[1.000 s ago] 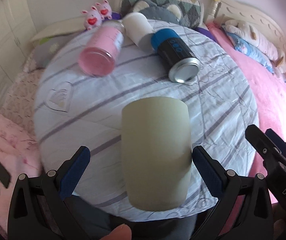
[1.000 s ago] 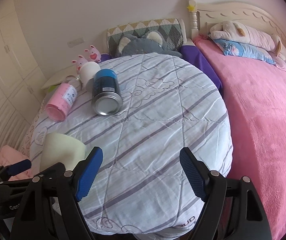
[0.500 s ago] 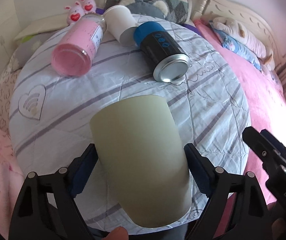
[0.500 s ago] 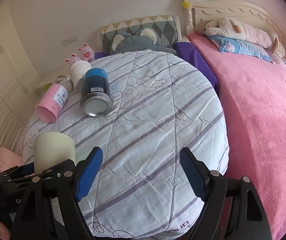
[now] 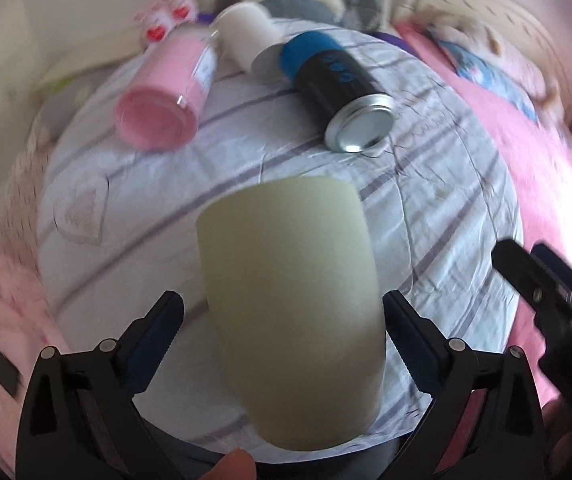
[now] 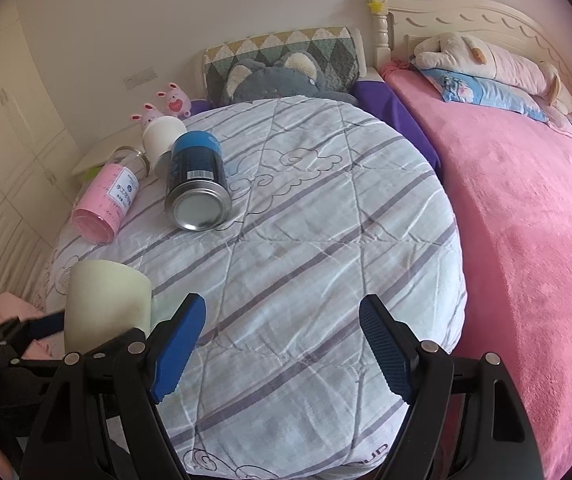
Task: Flip cup upright
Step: 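Rotate the pale green cup upright in the left tool, opening upward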
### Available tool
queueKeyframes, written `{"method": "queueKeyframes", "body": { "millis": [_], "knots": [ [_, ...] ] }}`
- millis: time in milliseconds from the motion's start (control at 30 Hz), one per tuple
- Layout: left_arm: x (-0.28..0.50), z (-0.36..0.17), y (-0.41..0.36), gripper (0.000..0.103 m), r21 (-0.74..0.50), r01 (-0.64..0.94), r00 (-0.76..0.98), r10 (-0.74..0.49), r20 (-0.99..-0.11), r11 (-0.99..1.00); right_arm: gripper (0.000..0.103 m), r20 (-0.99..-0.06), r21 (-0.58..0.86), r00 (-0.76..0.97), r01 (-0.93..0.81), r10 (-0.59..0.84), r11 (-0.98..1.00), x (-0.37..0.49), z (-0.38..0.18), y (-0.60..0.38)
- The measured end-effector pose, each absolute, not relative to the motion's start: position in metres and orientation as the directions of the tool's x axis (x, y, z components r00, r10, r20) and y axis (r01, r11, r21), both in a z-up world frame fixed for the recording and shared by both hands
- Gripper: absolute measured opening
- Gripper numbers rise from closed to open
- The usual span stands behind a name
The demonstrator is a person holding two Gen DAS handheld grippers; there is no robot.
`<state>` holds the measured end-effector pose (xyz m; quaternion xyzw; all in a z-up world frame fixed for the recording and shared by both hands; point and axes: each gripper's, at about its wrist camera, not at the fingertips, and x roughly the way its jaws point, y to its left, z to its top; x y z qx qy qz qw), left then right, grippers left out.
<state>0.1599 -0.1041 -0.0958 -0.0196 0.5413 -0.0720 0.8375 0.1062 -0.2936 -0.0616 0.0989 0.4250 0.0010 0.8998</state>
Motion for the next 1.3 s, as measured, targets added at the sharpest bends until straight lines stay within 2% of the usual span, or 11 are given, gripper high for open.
{"method": "queueKeyframes", "body": {
  "millis": [200, 300, 533, 733, 900, 1000, 1067, 1100, 1167, 1300],
  "knots": [
    [0.158, -0.1, -0.087, 0.099, -0.221, -0.049, 0.428, -0.18, -0.886, 0.974, 0.08, -0.76, 0.173, 0.644, 0.063, 0.093, 0.983, 0.112, -0.058, -0.294],
    [0.159, -0.103, -0.088, 0.08, -0.257, -0.027, 0.413, -0.224, -0.883, 0.966, 0.08, -0.756, 0.181, 0.648, 0.061, 0.099, 0.982, 0.114, -0.057, -0.295],
    [0.152, -0.097, -0.089, 0.079, -0.246, 0.044, 0.422, -0.241, -0.874, 0.968, 0.08, -0.755, 0.186, 0.649, 0.071, 0.096, 0.98, 0.111, -0.057, -0.297],
    [0.148, -0.077, -0.085, 0.079, -0.129, 0.103, 0.541, -0.164, -0.825, 0.986, 0.08, -0.755, 0.183, 0.65, 0.078, 0.089, 0.98, 0.107, -0.055, -0.297],
    [0.146, -0.057, -0.081, 0.079, -0.05, 0.128, 0.68, -0.124, -0.723, 0.991, 0.08, -0.749, 0.179, 0.657, 0.081, 0.083, 0.981, 0.104, -0.051, -0.293],
    [0.142, -0.048, -0.081, 0.079, -0.017, 0.149, 0.783, -0.128, -0.609, 0.989, 0.08, -0.745, 0.176, 0.663, 0.089, 0.073, 0.98, 0.1, -0.048, -0.289],
    [0.133, -0.049, -0.083, 0.079, 0.009, 0.172, 0.854, -0.145, -0.499, 0.985, 0.08, -0.744, 0.171, 0.665, 0.098, 0.063, 0.98, 0.097, -0.047, -0.287],
    [0.128, -0.054, -0.085, 0.079, 0.036, 0.178, 0.888, -0.145, -0.437, 0.983, 0.08, -0.744, 0.168, 0.665, 0.103, 0.058, 0.981, 0.095, -0.047, -0.287],
    [0.123, -0.068, -0.089, 0.079, 0.076, 0.173, 0.92, -0.134, -0.37, 0.982, 0.08, -0.745, 0.16, 0.665, 0.113, 0.045, 0.981, 0.092, -0.047, -0.286],
    [0.124, -0.096, -0.087, 0.079, 0.056, 0.218, 0.895, -0.177, -0.409, 0.974, 0.08, -0.757, 0.13, 0.653, 0.142, 0.006, 0.981, 0.082, -0.053, -0.28]
  ]
}}
